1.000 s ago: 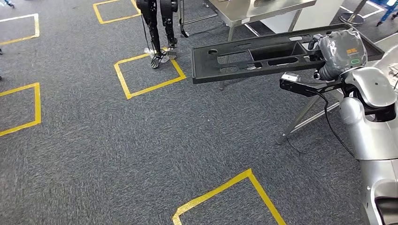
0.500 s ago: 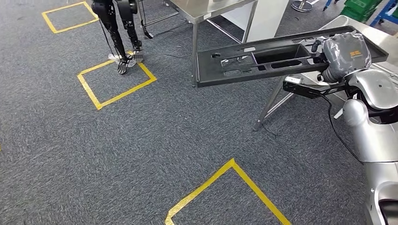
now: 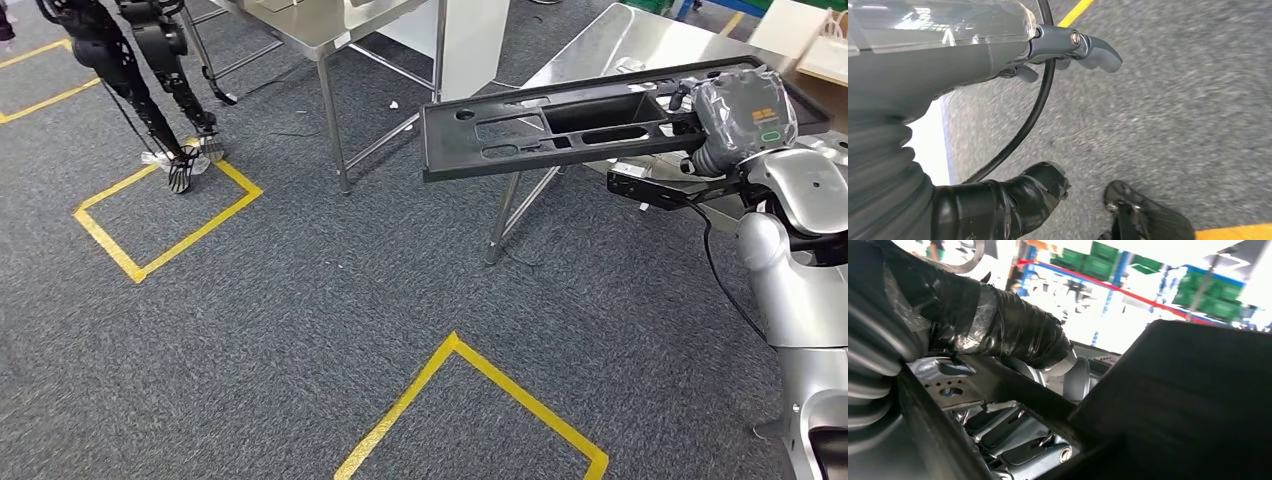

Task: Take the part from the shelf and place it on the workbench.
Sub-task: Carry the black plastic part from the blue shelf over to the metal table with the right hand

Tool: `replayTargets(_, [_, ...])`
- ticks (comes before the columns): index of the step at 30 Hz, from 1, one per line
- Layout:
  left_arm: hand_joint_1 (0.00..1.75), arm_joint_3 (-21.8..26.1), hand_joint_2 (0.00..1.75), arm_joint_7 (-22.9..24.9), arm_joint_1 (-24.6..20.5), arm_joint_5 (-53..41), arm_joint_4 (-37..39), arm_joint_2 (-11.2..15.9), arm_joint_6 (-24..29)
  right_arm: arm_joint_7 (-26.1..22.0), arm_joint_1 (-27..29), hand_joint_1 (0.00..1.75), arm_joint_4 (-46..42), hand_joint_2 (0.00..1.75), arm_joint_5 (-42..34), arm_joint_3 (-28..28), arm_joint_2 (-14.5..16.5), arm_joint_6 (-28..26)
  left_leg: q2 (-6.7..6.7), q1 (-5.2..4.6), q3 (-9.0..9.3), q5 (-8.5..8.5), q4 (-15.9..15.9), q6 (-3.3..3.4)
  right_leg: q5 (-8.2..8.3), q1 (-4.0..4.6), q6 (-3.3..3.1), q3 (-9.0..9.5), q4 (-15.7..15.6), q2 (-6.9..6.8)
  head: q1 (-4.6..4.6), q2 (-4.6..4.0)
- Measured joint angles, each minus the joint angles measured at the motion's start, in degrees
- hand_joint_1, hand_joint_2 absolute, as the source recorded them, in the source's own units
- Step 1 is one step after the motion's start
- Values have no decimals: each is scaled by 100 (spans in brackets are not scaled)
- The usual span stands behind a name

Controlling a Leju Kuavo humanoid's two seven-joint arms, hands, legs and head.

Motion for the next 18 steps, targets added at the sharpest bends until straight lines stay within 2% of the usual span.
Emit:
replayTargets(2, [0,-1,175,-3,-2,-1,0,8,1,4,51,175,-2,175,6,-16,7,-8,-209,1,141,83,-322,33,-3,-33,76,-45,23,155,-1,0])
replayTargets(4, [0,-2,175,-5,-20,-4,0,2,1,4,136,175,-5,175,23,-61,-3,-18,-85,-12,180,101,-388,82,21,-70,164,-71,-2,280,-4,0])
replayTargets(5, [0,-2,175,-6,-27,-6,0,-4,2,4,173,175,-6,175,33,-100,-20,-20,-5,-10,211,123,-440,118,4,-70,195,-86,17,199,3,0])
replayTargets(6, [0,-2,175,-8,-26,-9,0,-9,3,4,192,175,-7,175,39,-138,-35,-23,78,-1,244,145,-499,154,-60,-62,222,-133,112,32,10,0])
replayTargets(8, [0,-1,175,-11,-9,-16,0,-11,5,5,196,175,-7,175,43,-196,-47,-32,245,2,290,163,-566,196,-340,-54,275,-384,621,-395,27,0])
replayTargets(9, [0,-1,175,-12,0,-19,0,-10,7,5,201,175,-7,175,44,-205,-41,-37,329,-2,296,154,-571,204,-499,-68,307,-570,980,-502,28,0])
replayTargets(10, [0,-1,175,-12,5,-20,0,-9,6,6,215,175,-7,175,44,-209,-36,-40,419,-4,300,140,-569,203,-595,-86,336,-731,1279,-547,28,0])
replayTargets(11, [0,-1,175,-12,5,-20,0,-9,5,6,230,175,-7,175,44,-211,-32,-42,508,-4,307,122,-565,198,-593,-102,360,-811,1416,-571,28,0])
replayTargets(12, [0,-2,175,-12,3,-20,0,-11,5,6,242,175,-7,175,48,-216,-31,-42,594,-3,319,103,-561,187,-489,-114,378,-777,1338,-599,28,0])
replayTargets(13, [0,-2,175,-12,0,-20,0,-15,4,6,245,175,-7,175,53,-224,-31,-43,675,-2,339,78,-554,172,-301,-118,386,-616,1036,-660,28,0])
replayTargets(15, [0,-2,175,-12,-2,-20,0,-23,3,6,240,175,-8,175,62,-242,-31,-43,818,-15,388,18,-533,119,14,-84,358,-201,263,-909,28,0])
replayTargets(16, [0,-2,175,-12,-4,-20,0,-25,3,6,236,175,-9,175,63,-247,-29,-44,878,-26,409,-11,-526,85,83,-56,319,-71,22,-995,28,0])
replayTargets(17, [0,-2,175,-14,-11,-20,0,-25,3,6,233,175,-10,175,63,-251,-29,-46,940,-38,429,-36,-524,49,88,-27,275,-26,-76,-1026,27,0])
replayTargets(18, [0,-2,175,-15,-19,-20,0,-25,4,6,232,175,-11,175,63,-254,-30,-49,1003,-45,449,-55,-528,15,80,-5,230,-33,-68,-967,26,0])
